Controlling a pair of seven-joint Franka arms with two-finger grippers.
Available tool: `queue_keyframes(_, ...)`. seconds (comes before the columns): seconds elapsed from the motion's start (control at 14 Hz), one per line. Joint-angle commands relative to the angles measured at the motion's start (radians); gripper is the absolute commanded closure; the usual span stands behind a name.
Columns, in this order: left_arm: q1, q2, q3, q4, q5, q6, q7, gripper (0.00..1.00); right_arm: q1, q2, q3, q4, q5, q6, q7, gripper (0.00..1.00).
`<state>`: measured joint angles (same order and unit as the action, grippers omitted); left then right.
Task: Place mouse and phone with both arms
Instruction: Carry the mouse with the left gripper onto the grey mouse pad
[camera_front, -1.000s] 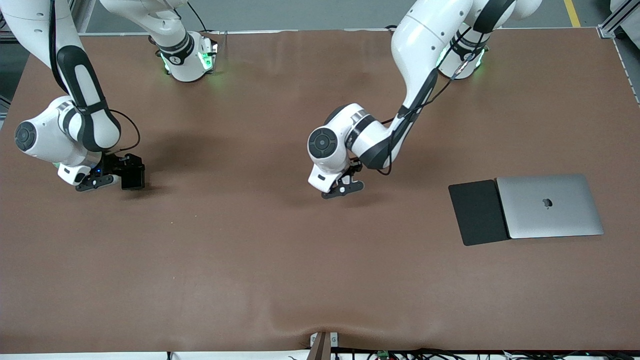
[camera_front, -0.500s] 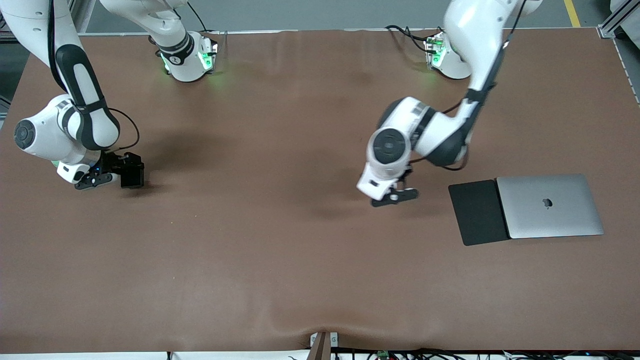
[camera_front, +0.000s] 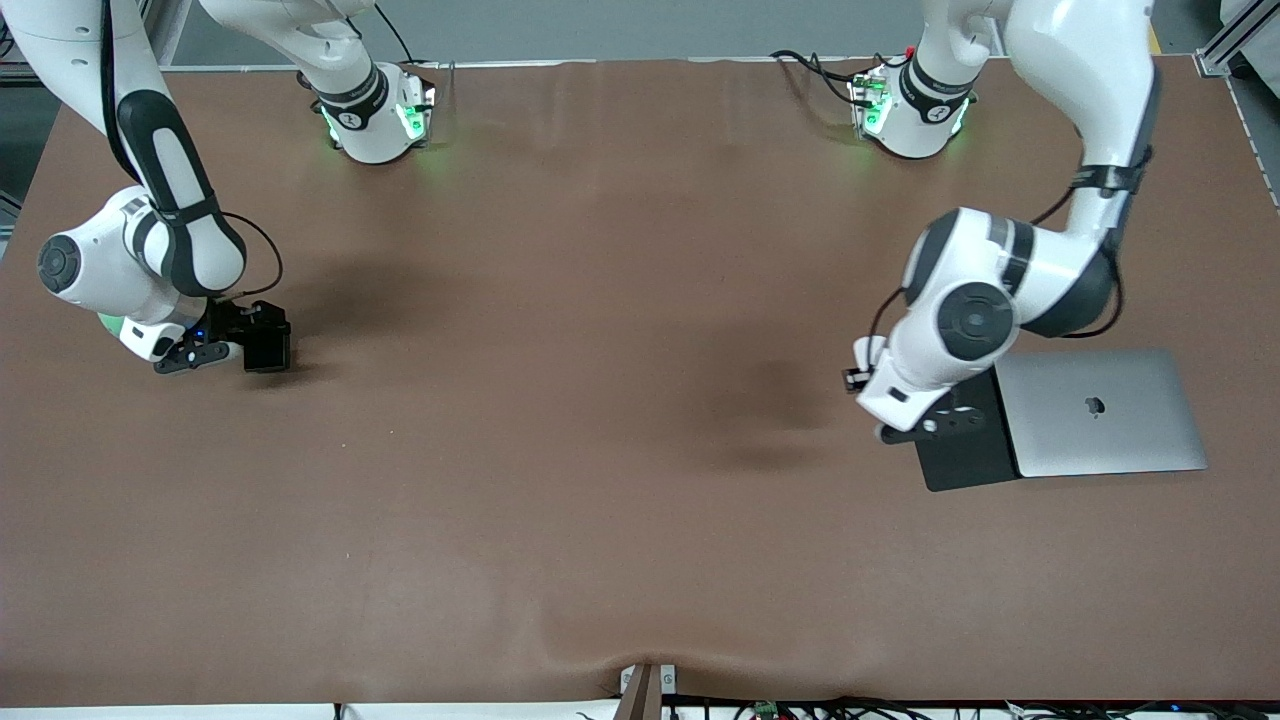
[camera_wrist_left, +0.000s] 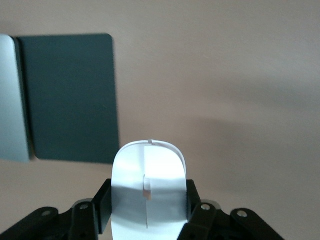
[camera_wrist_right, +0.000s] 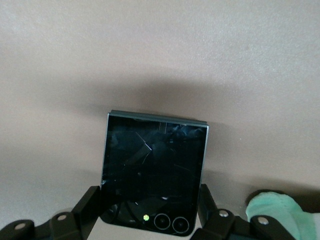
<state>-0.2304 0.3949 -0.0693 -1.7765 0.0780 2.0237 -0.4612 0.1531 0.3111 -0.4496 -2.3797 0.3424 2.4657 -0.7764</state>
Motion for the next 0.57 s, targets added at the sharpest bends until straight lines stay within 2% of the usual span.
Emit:
queue_keyframes(0.0,0.090,-0.039,-0.006,-0.076,0.005,0.073,0.113,0.99,0.011,-0.044,-0.011,-0.036,0.032,0.013,-0.014,1.00)
queue_keyframes(0.36,0.169,-0.008,-0.007,-0.093,0.059,0.119,0.168,0.95,0.031,-0.038,-0.008,-0.036,0.089,0.012,-0.008,1.00)
queue_keyframes(0.5,0.175,0.007,-0.006,-0.128,0.057,0.198,0.168,0.96,0.031,-0.036,-0.006,-0.036,0.090,0.013,-0.008,0.99)
